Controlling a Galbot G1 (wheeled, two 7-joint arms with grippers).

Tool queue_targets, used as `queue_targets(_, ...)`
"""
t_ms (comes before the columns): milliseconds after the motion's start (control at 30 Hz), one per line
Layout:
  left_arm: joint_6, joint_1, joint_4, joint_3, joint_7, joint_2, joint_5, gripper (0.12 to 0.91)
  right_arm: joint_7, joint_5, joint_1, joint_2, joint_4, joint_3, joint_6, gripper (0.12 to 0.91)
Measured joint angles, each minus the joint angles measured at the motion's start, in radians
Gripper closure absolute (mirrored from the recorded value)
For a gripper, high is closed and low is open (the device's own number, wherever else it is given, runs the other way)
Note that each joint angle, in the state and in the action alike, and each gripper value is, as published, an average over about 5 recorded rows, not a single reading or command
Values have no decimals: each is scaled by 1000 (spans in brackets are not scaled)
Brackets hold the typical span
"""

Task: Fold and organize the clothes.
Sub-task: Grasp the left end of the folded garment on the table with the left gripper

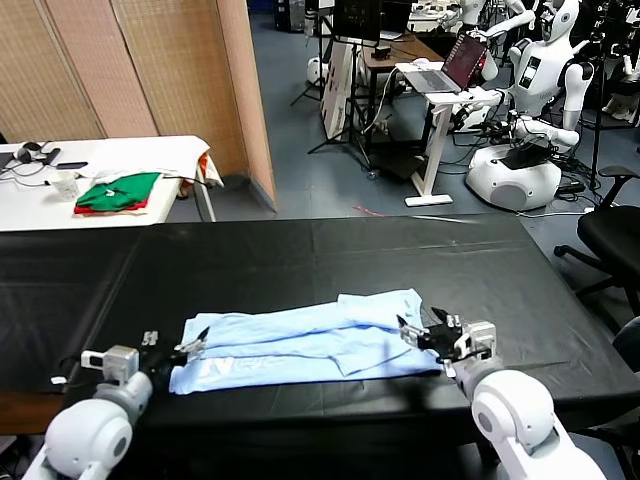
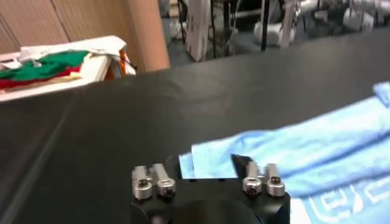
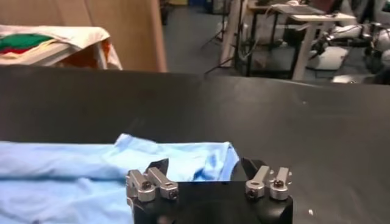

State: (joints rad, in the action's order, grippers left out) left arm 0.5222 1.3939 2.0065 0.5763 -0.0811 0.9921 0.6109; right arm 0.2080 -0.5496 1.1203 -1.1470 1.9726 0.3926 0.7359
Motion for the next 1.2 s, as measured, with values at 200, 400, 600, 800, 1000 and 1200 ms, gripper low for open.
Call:
queue_targets(200, 3, -48, -60, -20, -1, 17, 22, 123, -3, 13, -65, -28, -107, -10, -32, 118)
queue_targets(400, 3, -62, -97, -23, -1, 22, 33, 123, -4, 21, -109, -57, -194, -17, -59, 118)
queue_targets(600, 4, -68, -121, -28, -1, 30, 36, 123, -8, 34, -129, -80, -240, -30, -57, 201)
queue_targets(800, 2, -68, -130, -28, 1, 34, 34, 140, -14, 52, -125, -90, -251, -31, -54, 485)
queue_targets(1000, -8, -77, -132, -30, 5, 35, 34, 378, -6, 67, -110, -94, -241, -20, -76, 823)
queue_targets(1200, -47, -99, -150, -49, 17, 35, -37, 753, 24, 86, -85, -115, -220, -3, -102, 878)
